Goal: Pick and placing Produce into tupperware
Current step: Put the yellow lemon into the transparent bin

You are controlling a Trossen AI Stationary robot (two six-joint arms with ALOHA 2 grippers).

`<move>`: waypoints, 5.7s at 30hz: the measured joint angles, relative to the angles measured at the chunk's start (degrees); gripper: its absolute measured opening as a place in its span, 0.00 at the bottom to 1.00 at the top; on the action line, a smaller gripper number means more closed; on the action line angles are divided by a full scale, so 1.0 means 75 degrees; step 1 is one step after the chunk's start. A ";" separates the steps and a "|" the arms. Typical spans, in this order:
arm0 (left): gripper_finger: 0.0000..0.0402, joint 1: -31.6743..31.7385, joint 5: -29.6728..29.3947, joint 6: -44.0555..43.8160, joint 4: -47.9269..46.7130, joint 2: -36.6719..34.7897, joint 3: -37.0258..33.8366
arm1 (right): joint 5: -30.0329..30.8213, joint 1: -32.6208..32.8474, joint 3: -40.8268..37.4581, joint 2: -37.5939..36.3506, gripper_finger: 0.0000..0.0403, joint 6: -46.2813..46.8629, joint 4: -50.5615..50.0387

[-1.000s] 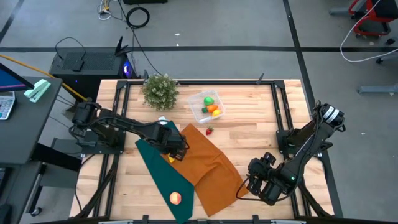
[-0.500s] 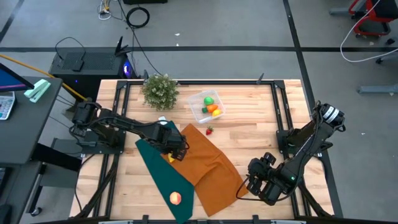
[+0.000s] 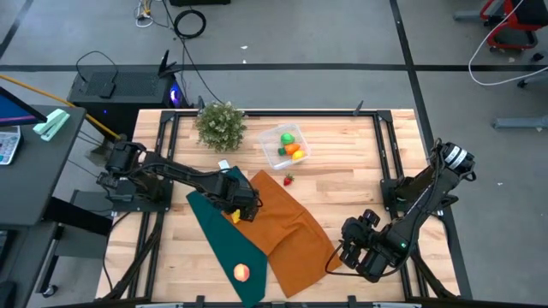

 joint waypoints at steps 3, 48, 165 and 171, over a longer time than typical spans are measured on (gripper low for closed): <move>0.75 -0.0020 -0.0003 0.0015 0.0091 0.0104 0.0000 | 0.0006 -0.0003 0.0000 0.0000 0.56 -0.0006 -0.0006; 0.54 0.0397 0.0181 0.1448 0.0230 0.0449 0.1259 | 0.0011 -0.0002 0.0000 0.0000 0.56 -0.0079 -0.0023; 0.54 0.4195 -0.1308 0.8647 -0.2104 0.4261 0.6735 | 0.0008 -0.0453 -0.0003 0.0003 0.56 0.0385 0.0295; 0.58 0.4208 -0.1347 0.8644 -0.2298 0.4574 0.6741 | 0.0008 -0.0453 -0.0003 0.0003 0.56 0.0382 0.0302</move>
